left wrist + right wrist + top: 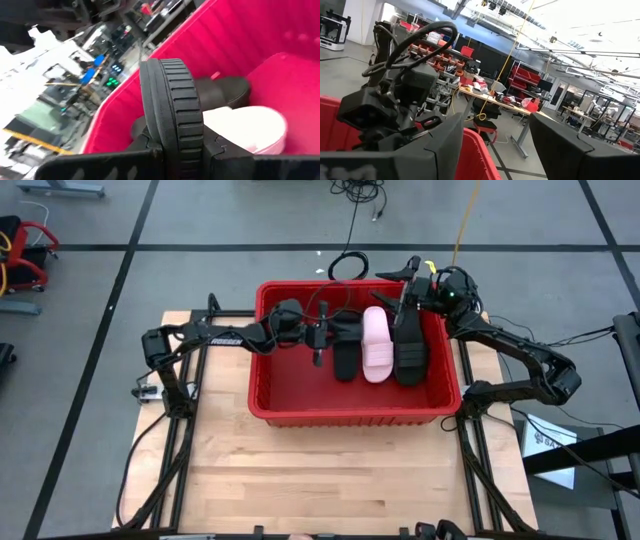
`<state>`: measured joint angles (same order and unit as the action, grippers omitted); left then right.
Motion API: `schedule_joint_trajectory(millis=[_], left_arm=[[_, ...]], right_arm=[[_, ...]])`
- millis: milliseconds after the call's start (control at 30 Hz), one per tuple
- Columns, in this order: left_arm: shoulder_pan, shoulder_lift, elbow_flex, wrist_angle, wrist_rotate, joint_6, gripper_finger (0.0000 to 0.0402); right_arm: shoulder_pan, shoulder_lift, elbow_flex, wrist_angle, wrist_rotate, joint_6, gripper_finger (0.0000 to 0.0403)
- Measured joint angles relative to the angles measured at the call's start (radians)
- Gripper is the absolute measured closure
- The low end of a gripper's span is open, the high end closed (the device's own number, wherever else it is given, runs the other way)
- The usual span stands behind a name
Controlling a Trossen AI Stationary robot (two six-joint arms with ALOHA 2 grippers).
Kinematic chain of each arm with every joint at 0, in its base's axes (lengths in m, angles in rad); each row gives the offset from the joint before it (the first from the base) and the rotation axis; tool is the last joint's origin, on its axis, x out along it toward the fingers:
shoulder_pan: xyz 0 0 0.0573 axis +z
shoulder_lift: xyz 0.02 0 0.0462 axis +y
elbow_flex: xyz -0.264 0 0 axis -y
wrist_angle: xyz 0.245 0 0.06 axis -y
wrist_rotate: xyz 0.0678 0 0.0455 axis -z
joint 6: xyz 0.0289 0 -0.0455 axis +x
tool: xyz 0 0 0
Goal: Pick and place slides into bin
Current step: Put the black slide into the red organizer bin
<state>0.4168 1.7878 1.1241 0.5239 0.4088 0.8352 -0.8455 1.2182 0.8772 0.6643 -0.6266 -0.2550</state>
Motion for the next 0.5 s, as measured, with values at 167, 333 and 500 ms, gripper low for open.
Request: schedule_joint_trajectory(millis=[167, 333, 500], left_arm=[[-0.001, -0.001, 0.005, 0.001, -0.05, 0.038, 0.0363], [-0.002, -0.002, 0.008, -0.041, -0.026, 0.043, 0.0363], [-0.002, -0.002, 0.008, -0.051, -0.016, 0.046, 0.0363]], right_arm=[[0.0, 0.0, 0.0, 0.0, -0.002, 0.003, 0.0187], [0.002, 0.0, 0.0, -0.008, -0.003, 0.006, 0.0184], [0.002, 0.001, 0.0, -0.012, -0.003, 0.01, 0.0187]])
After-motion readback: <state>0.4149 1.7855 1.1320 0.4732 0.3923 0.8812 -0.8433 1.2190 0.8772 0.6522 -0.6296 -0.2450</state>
